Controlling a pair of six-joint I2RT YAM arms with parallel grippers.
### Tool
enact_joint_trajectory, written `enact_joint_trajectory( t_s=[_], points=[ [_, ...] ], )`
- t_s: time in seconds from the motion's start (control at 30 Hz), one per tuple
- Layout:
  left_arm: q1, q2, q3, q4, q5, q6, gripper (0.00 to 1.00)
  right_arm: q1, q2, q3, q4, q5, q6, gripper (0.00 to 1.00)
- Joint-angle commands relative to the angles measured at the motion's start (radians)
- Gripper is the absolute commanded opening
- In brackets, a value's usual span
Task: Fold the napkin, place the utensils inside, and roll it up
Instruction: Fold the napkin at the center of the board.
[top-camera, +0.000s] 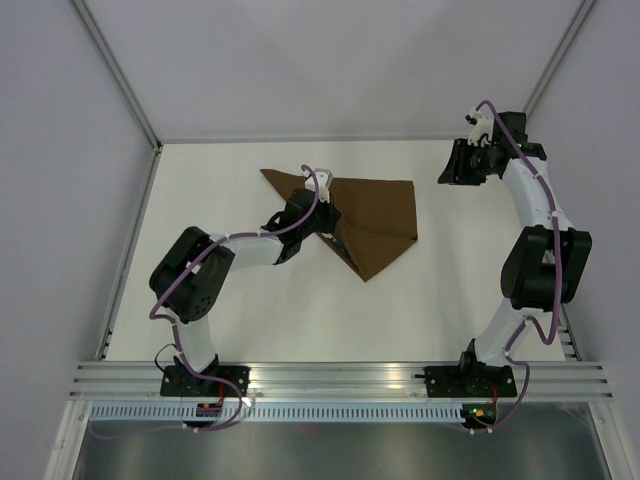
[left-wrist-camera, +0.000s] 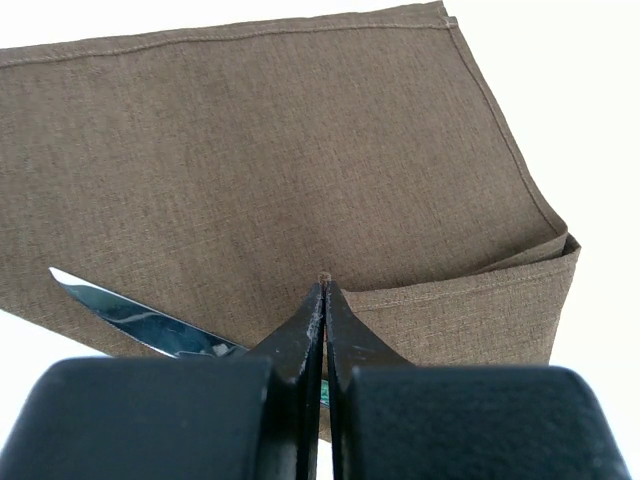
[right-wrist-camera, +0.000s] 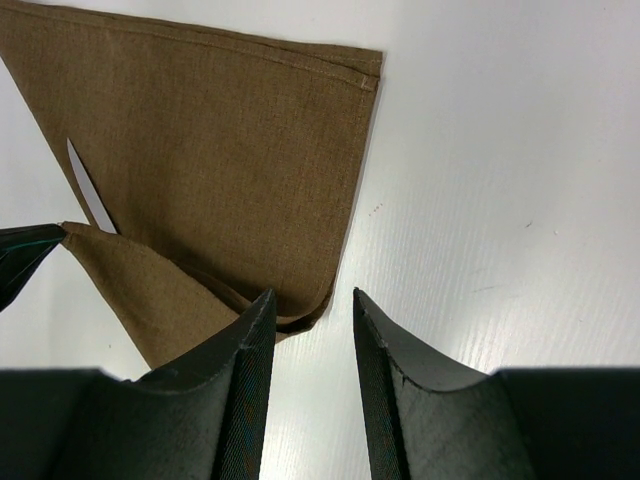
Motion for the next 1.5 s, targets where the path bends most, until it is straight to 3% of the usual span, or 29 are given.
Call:
enact_joint_trajectory(
  t_s=[0.0,1.47],
  points=[
    [0.016,0.020,0.028,0.035,0.057,-0.050,0.02,-0.001,0.022,0.022,-0.008,0.009,-0.004,0.43],
    [0.034,0.077,0.051,0.097,0.137,-0.087,0.02,0.007,0.020,-0.013,0.010,0.038,-0.004,0.43]
  ],
)
